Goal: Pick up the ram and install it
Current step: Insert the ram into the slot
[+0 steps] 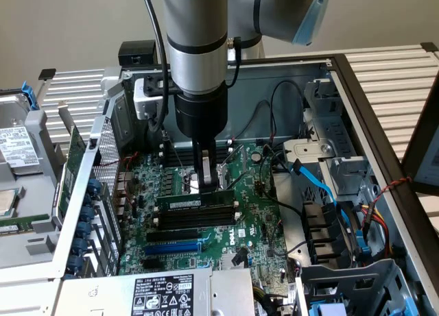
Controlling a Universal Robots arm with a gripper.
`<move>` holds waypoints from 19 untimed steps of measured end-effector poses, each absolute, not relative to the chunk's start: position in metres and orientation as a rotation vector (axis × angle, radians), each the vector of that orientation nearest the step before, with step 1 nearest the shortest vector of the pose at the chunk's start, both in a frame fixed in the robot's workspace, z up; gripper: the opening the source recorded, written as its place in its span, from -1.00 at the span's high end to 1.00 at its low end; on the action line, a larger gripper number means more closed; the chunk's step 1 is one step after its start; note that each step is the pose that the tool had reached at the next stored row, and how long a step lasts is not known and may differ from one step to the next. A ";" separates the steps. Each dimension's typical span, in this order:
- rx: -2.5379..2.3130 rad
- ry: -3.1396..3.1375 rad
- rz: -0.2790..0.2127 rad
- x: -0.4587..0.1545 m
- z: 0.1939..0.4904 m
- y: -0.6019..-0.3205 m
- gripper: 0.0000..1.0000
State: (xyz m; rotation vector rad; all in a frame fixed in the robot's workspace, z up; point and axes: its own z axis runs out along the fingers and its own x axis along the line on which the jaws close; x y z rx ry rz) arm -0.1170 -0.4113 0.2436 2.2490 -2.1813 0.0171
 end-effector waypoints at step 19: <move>2.223 -2.208 0.017 -0.117 0.236 -0.414 0.74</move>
